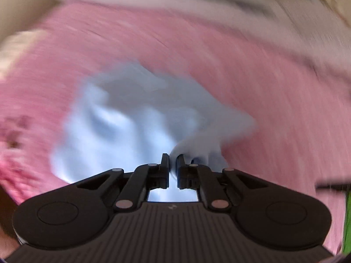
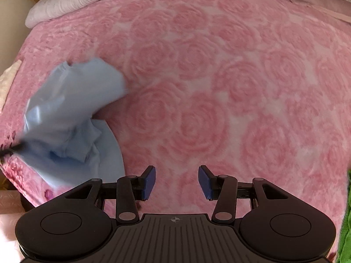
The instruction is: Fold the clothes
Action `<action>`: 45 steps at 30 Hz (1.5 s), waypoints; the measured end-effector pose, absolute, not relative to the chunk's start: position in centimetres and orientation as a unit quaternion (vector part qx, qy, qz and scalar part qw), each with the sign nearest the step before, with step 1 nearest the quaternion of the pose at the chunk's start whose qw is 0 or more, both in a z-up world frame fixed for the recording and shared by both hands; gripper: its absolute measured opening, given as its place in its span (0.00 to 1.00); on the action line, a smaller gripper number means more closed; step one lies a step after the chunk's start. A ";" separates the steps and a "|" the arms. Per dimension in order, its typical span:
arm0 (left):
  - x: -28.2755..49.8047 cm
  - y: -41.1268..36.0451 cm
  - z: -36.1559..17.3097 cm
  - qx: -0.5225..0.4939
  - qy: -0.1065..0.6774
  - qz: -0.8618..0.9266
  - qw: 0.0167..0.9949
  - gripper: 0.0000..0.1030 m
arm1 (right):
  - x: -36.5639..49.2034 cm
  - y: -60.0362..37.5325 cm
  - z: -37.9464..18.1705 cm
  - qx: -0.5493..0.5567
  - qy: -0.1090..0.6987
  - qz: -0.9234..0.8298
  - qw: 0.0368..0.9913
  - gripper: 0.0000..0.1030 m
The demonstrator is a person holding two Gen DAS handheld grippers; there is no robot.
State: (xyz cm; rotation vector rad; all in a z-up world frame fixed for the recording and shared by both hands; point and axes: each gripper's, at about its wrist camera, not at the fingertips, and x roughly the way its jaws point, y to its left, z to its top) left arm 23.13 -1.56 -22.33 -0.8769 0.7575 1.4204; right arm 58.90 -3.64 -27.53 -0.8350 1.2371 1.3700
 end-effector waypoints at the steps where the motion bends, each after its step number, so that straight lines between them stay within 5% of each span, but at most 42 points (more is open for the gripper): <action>1: 20.3 -1.3 -20.5 -0.373 0.308 0.641 0.596 0.05 | 58.5 -3.3 -27.4 -0.350 0.516 0.578 0.527 0.46; 6: 8.0 -0.5 -15.1 -0.278 0.280 0.761 0.515 0.06 | 55.4 -2.0 -26.6 -0.357 0.501 0.598 0.514 0.46; 12: -3.6 -0.2 -22.0 -0.365 0.350 0.768 0.391 0.07 | 51.7 -1.2 -26.8 -0.369 0.496 0.601 0.507 0.46; 20: -8.4 -1.1 -26.2 -0.463 0.309 0.705 0.439 0.17 | 45.1 1.7 -27.5 -0.372 0.509 0.576 0.520 0.46; 27: -13.1 5.8 -28.6 -0.500 0.291 0.663 0.476 0.26 | 36.4 7.8 -29.6 -0.374 0.502 0.589 0.511 0.46; 45: -17.5 20.9 -37.1 -0.621 0.233 0.620 0.419 0.30 | 29.1 20.3 -35.2 -0.323 0.551 0.576 0.511 0.46</action>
